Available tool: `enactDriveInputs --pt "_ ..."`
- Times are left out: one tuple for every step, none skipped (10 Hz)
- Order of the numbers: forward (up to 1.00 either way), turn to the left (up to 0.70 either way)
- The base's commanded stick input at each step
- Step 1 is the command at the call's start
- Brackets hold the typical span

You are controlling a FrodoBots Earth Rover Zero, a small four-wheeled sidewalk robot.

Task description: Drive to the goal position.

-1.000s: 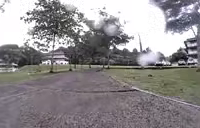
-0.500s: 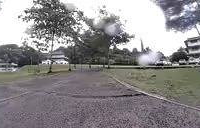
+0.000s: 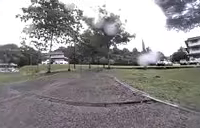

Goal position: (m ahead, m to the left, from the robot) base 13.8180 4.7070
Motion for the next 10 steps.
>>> enactDriveInputs --pt "0.7 0.13" --pt "0.7 0.35" --pt "0.7 0.35" --pt "0.7 0.08" --pt "0.7 0.0" --pt "0.7 0.0" --pt "0.7 0.0" --pt "0.7 0.0" --pt "0.7 0.0" --pt "0.7 0.0"
